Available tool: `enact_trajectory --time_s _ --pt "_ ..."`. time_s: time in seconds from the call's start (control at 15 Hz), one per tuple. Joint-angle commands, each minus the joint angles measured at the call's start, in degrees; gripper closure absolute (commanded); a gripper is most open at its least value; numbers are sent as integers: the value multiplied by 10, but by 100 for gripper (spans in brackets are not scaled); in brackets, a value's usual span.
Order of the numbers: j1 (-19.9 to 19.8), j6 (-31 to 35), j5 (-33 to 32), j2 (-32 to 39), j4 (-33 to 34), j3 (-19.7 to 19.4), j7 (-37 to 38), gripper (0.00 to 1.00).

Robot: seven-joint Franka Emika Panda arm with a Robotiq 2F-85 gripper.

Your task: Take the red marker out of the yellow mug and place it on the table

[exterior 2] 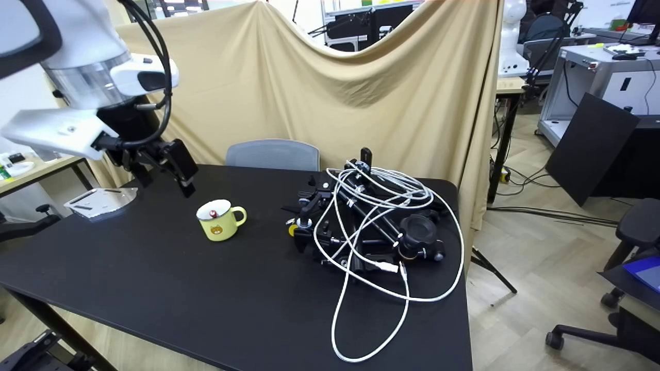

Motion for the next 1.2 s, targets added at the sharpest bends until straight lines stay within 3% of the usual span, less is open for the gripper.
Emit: enact_trajectory --time_s 0.0,0.47,0.67,0.93,1.13 --pt "31 61 27 76 21 11 -21 0" --pt "103 225 115 210 36 3 -104 0" --pt "122 252 174 260 57 9 -152 0" --pt "111 259 224 313 91 35 -201 0" --pt "124 258 247 347 112 22 -225 0"
